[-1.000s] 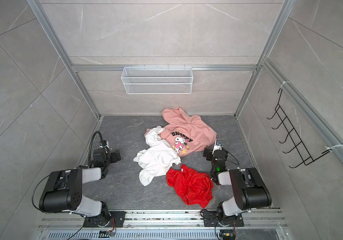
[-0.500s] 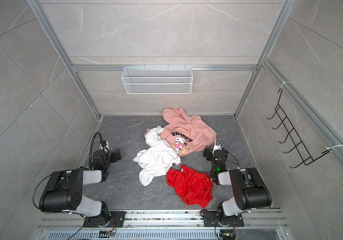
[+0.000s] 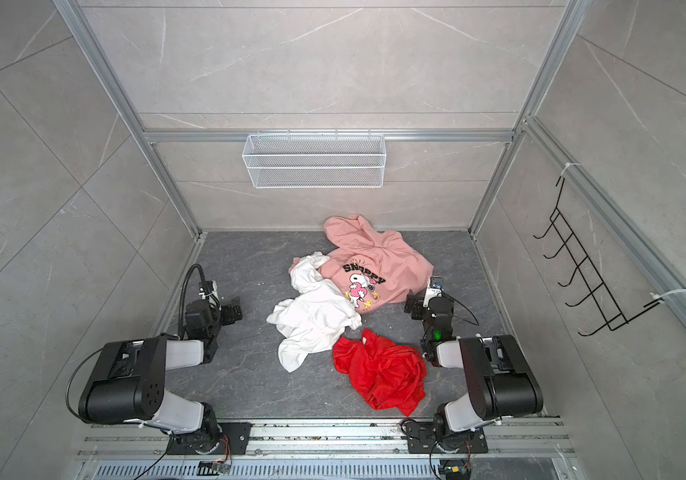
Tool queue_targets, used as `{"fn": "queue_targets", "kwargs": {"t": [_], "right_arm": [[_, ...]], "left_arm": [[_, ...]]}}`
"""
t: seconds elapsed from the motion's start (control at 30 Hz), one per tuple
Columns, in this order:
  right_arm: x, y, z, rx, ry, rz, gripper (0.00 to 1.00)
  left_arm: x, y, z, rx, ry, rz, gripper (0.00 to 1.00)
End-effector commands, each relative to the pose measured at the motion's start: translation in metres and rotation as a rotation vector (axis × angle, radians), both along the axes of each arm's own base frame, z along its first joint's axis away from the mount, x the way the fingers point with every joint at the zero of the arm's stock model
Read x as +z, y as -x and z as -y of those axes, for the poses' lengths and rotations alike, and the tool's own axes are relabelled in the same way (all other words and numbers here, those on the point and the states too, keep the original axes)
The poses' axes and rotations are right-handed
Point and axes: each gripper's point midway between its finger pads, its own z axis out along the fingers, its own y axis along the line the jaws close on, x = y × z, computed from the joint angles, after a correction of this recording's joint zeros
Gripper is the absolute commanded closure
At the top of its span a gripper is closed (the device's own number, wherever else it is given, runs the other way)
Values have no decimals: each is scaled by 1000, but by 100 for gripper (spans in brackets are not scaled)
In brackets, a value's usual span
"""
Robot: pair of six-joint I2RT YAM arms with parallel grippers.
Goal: Pick out a specific cloth from the pile
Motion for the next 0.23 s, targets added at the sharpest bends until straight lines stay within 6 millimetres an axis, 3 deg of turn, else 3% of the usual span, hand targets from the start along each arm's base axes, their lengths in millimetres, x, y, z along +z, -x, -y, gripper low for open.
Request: {"fn": "queue_targets", "kwargs": {"t": [0.0, 0.2], "right_arm": [[-1, -4, -6, 46, -5, -11, 0], [0, -4, -7, 65, -5, -7, 0]], "left_arm": [[14, -7, 2, -18, -27, 58, 3], [15, -6, 2, -17, -33, 66, 0]]}}
